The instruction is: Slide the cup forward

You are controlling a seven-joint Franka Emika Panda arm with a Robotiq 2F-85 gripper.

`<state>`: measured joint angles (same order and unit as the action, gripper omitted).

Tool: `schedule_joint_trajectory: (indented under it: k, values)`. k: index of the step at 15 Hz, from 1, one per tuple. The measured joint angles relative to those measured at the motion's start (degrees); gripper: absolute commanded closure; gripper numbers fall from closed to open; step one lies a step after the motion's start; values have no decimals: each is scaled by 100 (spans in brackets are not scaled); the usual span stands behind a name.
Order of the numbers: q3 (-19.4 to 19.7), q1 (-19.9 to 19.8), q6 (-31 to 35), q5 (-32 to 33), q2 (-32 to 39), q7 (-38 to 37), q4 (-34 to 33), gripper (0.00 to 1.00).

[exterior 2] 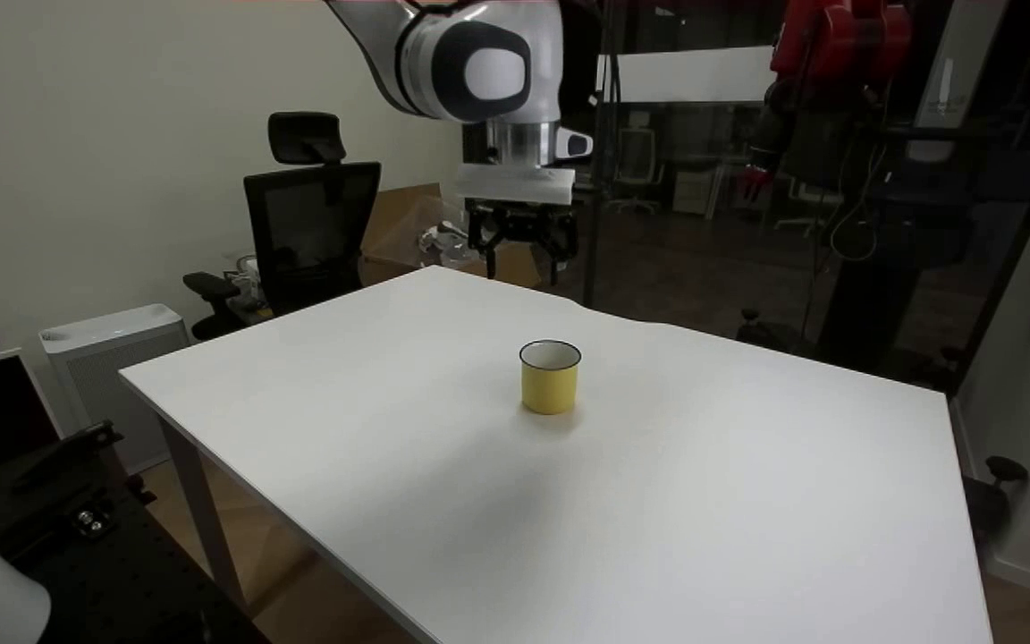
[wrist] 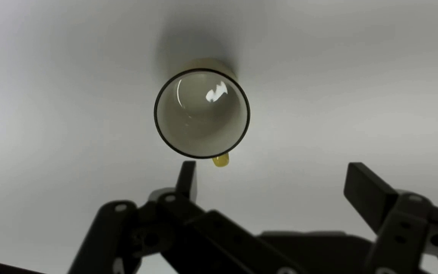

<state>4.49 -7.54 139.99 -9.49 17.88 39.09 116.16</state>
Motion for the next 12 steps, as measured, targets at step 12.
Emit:
schedule_joint_trajectory:
  k: [12]
  values:
    - [-350, -400, -274, 171, 1241, 354, -930, 0]
